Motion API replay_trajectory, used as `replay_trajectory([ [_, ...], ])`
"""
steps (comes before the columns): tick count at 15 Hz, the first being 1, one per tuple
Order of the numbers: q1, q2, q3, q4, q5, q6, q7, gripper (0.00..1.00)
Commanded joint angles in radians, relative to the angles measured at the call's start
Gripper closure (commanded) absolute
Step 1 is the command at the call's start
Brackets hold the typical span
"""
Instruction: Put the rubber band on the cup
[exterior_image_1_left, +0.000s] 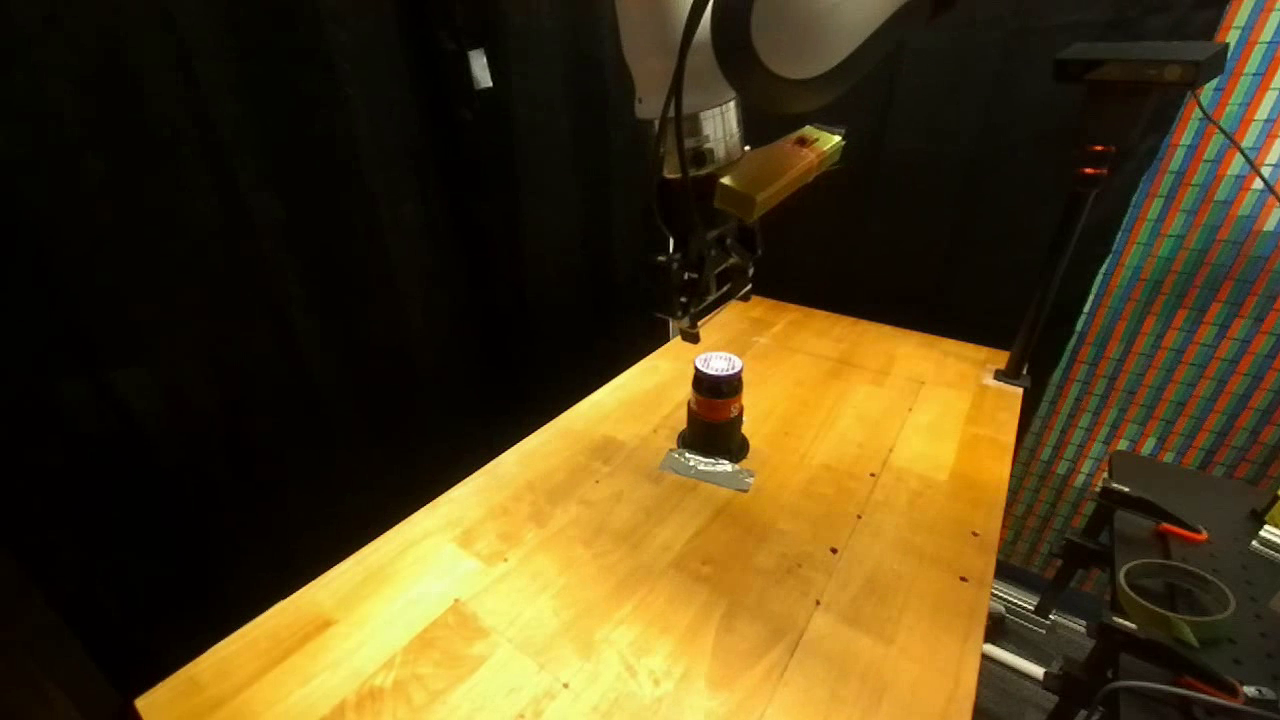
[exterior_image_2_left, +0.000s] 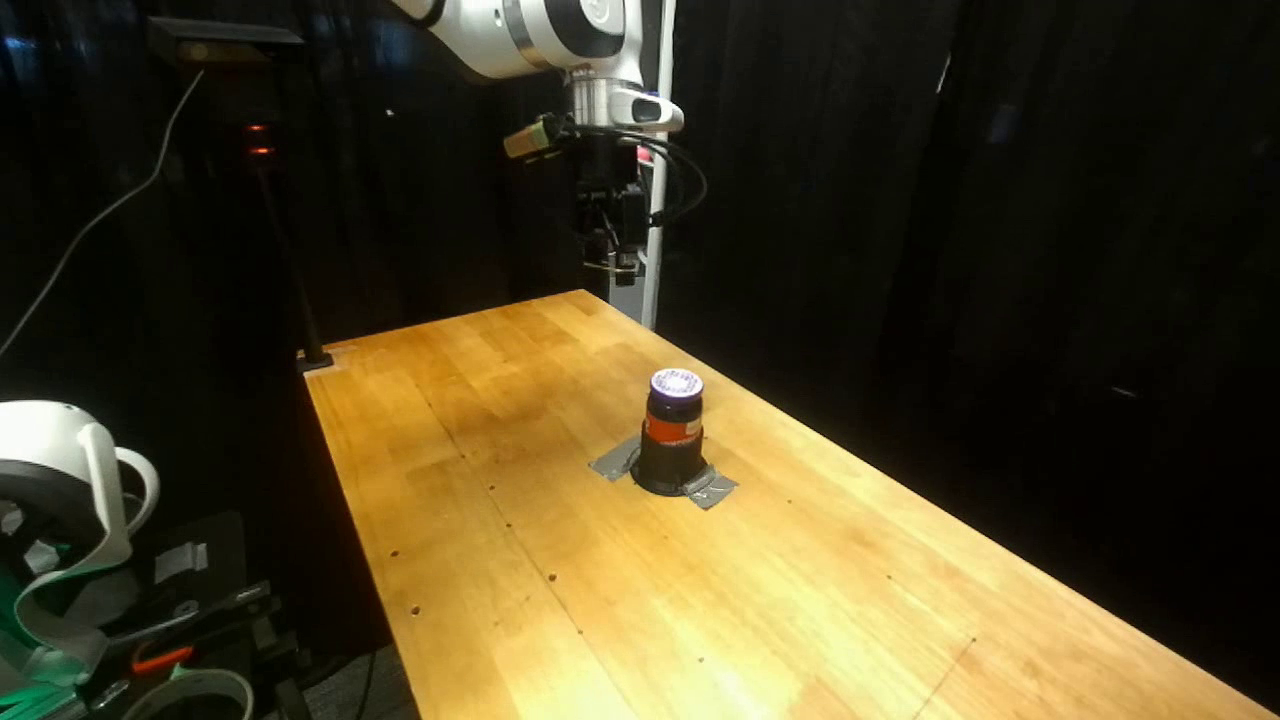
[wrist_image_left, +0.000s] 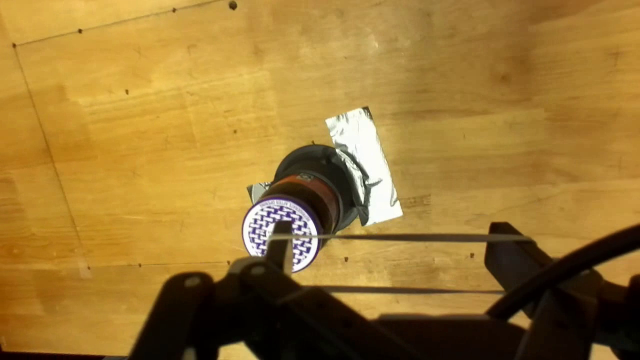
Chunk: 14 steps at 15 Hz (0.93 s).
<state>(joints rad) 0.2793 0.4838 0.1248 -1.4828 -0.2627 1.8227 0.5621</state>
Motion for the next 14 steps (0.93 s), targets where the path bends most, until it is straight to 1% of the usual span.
replay_trajectory([
  [1,0.026,0.018,-0.031,0.024,0.012,0.001,0.003,0.0],
  [3,0.029,0.034,-0.036,0.045,0.012,0.001,0.011,0.0],
  [4,0.024,0.061,-0.046,0.075,0.023,-0.03,0.029,0.0],
  [5,0.006,0.095,-0.052,0.122,0.055,-0.06,0.019,0.0],
  [6,0.0,0.113,-0.065,0.142,0.065,-0.063,0.03,0.0],
  [8,-0.027,0.171,-0.09,0.214,0.105,-0.098,0.012,0.0],
  [12,-0.076,0.259,-0.123,0.312,0.171,-0.11,0.009,0.0],
  [14,-0.086,0.292,-0.143,0.33,0.179,-0.072,0.046,0.0],
])
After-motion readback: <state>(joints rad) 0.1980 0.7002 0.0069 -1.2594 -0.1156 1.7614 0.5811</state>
